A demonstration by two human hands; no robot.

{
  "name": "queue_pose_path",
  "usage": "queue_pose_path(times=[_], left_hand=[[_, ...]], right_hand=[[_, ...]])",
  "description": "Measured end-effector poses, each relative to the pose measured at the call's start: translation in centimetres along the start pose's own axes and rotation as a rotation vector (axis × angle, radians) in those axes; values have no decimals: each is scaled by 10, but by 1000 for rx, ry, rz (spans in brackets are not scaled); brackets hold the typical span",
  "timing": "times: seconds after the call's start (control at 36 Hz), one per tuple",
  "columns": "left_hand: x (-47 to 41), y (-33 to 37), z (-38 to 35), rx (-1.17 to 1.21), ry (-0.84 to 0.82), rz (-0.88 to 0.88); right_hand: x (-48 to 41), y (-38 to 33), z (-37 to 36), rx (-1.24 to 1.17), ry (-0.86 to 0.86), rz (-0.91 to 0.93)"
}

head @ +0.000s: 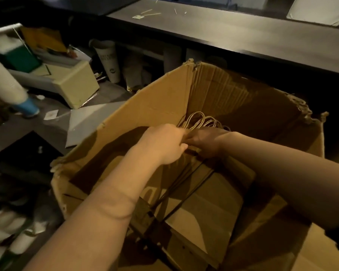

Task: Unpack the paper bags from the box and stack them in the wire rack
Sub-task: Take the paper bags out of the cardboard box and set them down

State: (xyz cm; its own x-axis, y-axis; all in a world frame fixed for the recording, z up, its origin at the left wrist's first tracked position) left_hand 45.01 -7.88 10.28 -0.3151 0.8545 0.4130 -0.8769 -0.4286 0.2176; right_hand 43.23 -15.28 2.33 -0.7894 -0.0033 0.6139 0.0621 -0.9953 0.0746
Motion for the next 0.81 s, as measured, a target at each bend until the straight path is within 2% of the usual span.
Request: queue_pose_path(times=[0.11, 0.22, 0.33, 0.47, 0.58, 0.72, 0.81], left_hand=[[0, -1, 1, -23, -13, 24], [0, -5, 3, -13, -24, 55], [0, -13, 0, 5, -54, 84], [-3, -22, -4, 51, -105, 122], [-3, -27, -3, 58, -116, 148], [0, -23, -3, 73, -123, 172], [2, -17, -7, 81, -128, 158]], right_hand=[[1, -4, -5, -86, -72, 31], [2, -11, -10, -47, -71, 54], [-8, -20, -14, 190, 68, 71], [-6, -22, -5, 306, 187, 39], [9, -17, 13, 260, 334, 25], [38, -19, 50, 178, 613, 127], [54, -23, 69, 186, 686, 150]])
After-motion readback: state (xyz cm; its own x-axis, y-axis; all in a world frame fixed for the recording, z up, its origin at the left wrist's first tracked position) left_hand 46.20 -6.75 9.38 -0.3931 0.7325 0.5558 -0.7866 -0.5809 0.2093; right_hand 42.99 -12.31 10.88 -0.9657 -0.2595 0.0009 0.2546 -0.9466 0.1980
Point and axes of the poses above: each hand's wrist, its own x-axis away from the middle knuckle, its own z-axis out of the back of the hand, y = z × x, the point moved 9 cm from there along -x, towards the middle knuckle, and after that the axes turned 11 degrees about -y, right-handed, at the moved point
